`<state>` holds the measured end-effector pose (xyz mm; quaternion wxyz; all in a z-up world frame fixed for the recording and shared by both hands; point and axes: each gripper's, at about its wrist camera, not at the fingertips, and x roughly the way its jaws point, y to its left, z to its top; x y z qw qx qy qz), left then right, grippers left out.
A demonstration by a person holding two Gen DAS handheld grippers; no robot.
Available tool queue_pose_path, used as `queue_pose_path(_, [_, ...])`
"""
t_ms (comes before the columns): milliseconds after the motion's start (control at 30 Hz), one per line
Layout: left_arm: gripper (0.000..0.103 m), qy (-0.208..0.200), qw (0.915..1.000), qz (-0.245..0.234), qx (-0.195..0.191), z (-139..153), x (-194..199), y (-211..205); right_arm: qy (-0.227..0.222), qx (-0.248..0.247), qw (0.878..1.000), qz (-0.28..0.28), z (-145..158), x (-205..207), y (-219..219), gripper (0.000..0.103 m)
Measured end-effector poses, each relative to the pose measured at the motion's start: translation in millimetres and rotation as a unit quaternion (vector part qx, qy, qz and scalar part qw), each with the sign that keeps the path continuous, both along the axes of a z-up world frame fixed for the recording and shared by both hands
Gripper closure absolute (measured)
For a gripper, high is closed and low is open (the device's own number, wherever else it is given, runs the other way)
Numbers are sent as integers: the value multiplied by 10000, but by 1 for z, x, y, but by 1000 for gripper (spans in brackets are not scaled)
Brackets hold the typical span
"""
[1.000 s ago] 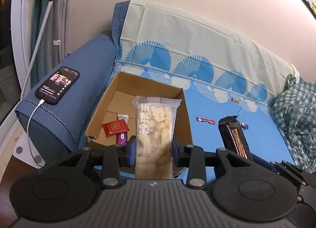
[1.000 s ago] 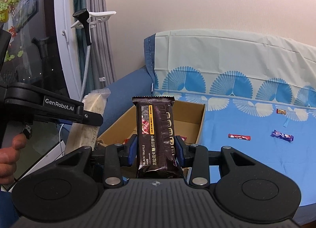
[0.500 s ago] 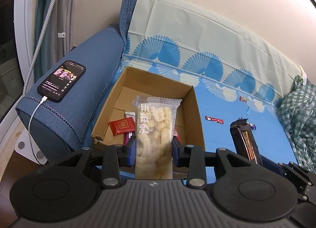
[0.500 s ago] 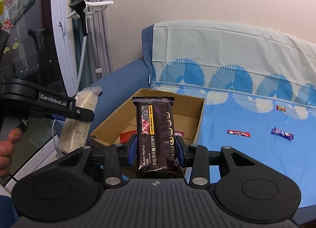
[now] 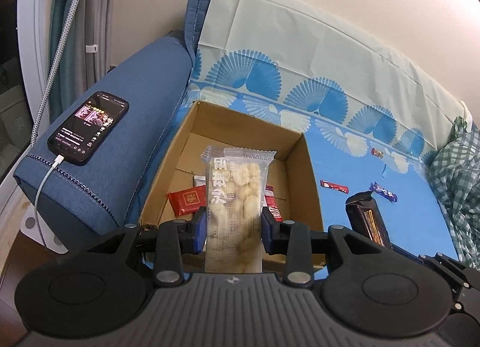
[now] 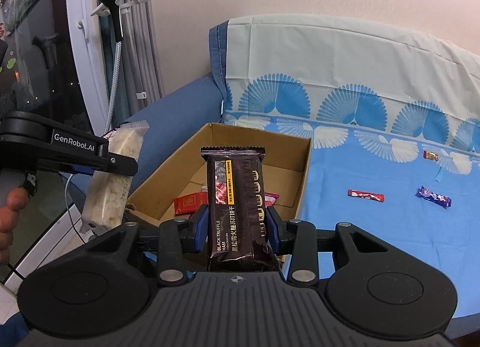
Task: Organize snacks
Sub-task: 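Carry the wafer bar and chocolate bar over the box with both tools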
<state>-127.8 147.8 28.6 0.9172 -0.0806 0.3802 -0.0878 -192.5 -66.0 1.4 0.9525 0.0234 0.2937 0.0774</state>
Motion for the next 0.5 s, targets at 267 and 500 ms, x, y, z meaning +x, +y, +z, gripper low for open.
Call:
queue_pose_path(267, [63,76,10000,46,6,-6,25,4,144,-32,9999,48,-7,26,8,62])
queue_pose_path(500, [63,225,9997,45,43,-17,53,4,305,-32,9995,54,-18,52,9,62])
